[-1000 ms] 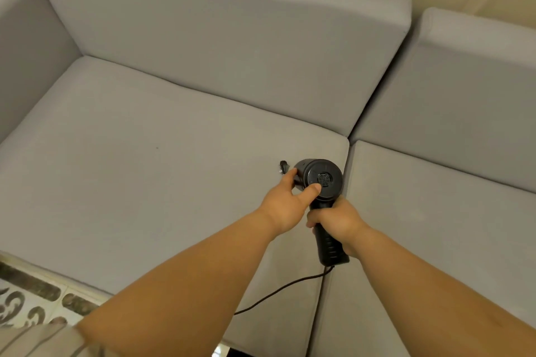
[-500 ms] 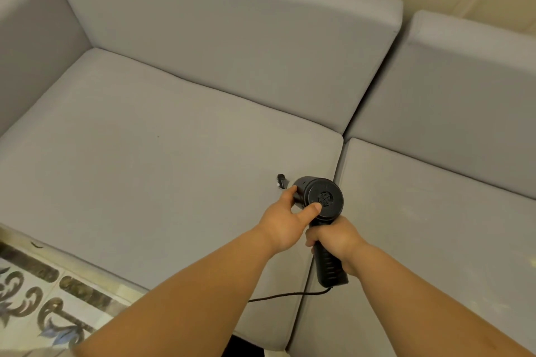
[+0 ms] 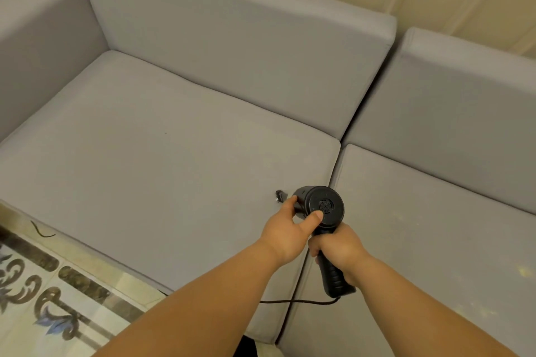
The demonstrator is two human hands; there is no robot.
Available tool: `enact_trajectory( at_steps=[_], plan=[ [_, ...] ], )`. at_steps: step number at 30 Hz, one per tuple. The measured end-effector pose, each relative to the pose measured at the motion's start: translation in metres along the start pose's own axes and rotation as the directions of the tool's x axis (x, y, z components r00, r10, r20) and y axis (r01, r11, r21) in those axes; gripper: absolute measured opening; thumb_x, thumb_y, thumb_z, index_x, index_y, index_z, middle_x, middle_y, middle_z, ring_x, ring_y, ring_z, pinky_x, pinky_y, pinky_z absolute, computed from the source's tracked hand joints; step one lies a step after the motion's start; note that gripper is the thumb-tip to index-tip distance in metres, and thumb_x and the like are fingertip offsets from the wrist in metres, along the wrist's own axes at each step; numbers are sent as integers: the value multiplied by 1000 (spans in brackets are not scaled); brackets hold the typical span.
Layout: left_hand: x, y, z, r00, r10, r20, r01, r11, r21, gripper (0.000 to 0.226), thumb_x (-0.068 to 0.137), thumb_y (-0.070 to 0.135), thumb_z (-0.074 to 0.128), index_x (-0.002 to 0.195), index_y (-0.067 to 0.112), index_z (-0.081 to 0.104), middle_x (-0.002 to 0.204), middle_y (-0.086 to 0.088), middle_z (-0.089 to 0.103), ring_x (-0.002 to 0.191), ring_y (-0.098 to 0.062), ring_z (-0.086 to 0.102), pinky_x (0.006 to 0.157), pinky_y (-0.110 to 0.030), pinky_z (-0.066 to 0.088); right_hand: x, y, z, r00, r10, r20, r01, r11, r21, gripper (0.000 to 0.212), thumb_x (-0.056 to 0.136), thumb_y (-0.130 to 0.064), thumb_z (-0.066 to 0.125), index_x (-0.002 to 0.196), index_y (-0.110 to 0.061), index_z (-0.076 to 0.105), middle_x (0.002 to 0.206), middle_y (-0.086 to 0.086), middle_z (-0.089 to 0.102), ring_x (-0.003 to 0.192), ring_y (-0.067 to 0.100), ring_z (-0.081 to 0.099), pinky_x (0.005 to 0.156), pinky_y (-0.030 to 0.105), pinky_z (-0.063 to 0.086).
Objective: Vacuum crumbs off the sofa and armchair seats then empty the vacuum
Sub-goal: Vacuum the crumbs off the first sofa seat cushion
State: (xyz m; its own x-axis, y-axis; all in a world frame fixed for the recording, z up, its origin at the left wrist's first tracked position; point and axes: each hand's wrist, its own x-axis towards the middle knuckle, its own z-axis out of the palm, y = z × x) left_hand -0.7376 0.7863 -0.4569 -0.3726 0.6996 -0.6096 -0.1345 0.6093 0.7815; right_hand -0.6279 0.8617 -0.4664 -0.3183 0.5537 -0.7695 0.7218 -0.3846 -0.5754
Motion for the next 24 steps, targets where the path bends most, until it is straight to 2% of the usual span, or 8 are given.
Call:
enact_trajectory(
  at_steps=[7,13,17,24],
  plan=[
    [44,21,-23,999,50,11,-51,998,28,76,87,48,59,150,30,20,149,1,39,135,-17,37,101,-24,30,37,-35,7,993,-69,-91,77,994,83,31,58,2,67,87,-9,67,74,12,65,70,30,59,62,36,48],
    [82,21,-42,998,19,58,-24,996,84,75,88,49,57,150,29,19,149,1,39,135,-19,38,101,-26,31,69,-48,18,997,0,-79,8,996,92,40,62,4,67,100,-6,65,85,16,65,77,32,58,65,37,49],
    [82,16,-43,997,4,72,-10,997,83,76,87,50,57,150,30,20,149,1,39,135,-19,38,101,-26,31,67,-47,21,996,60,-72,-52,993,107,39,61,6,67,99,-3,65,84,17,63,76,32,58,64,37,48],
    [53,2,-26,997,-11,73,6,997,71,76,87,49,58,150,29,20,148,0,40,135,-19,38,105,-27,31,42,-24,14,996,69,-48,-67,997,48,26,62,6,67,86,-4,65,77,16,63,70,30,56,60,33,47]
  ],
)
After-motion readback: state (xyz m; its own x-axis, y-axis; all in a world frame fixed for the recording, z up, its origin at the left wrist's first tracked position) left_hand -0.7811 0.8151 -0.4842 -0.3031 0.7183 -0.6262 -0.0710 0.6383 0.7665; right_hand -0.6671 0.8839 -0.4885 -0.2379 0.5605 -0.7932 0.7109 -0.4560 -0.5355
